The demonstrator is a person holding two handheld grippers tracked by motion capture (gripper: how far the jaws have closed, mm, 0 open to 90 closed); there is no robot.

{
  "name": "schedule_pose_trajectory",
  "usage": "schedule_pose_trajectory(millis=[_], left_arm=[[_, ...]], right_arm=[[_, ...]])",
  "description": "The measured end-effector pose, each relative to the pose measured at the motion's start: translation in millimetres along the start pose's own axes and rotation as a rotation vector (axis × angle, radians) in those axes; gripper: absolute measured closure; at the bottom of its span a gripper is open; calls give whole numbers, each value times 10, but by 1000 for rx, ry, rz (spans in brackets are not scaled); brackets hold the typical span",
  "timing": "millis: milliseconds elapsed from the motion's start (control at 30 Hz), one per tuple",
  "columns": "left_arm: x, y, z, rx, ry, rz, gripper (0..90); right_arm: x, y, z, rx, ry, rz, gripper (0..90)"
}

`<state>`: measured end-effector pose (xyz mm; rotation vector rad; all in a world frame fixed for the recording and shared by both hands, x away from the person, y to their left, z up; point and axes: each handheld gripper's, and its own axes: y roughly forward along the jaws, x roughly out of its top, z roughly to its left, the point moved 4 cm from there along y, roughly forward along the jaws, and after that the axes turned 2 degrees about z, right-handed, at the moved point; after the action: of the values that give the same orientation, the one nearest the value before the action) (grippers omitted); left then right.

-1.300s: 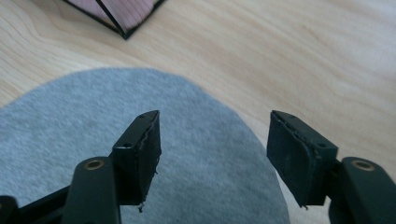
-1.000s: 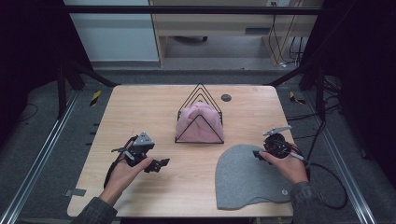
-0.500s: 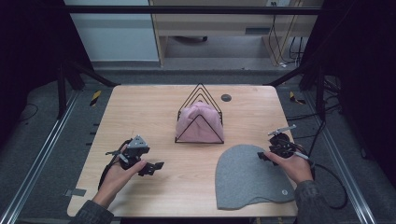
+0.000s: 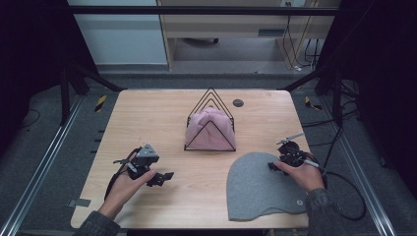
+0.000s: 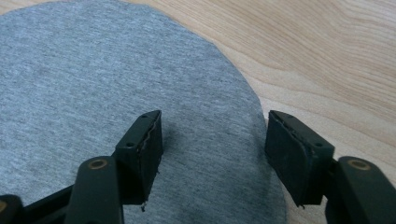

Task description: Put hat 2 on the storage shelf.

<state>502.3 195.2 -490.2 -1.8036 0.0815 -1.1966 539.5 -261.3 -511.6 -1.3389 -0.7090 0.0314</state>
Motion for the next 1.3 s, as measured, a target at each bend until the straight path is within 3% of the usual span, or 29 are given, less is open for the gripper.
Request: schedule_pose_trajectory(millis=[333, 600, 767, 967, 1300], left_arm=[[-3, 18, -21, -7, 10, 9, 94], [-7, 24, -23, -6, 15, 16, 95], [-5, 31, -36, -16, 18, 16, 98], [-8, 34, -32, -21, 15, 16, 92], [-6, 58, -84, -57, 29, 22, 88]], right_arm=[[-7, 4, 46, -9, -33, 21, 497], [-16, -18, 107, 10, -61, 41, 761], [-11, -15, 129, 31, -65, 27, 850], [37, -133, 205, 50, -82, -50, 855], [190, -504, 474, 74, -185, -194, 857]])
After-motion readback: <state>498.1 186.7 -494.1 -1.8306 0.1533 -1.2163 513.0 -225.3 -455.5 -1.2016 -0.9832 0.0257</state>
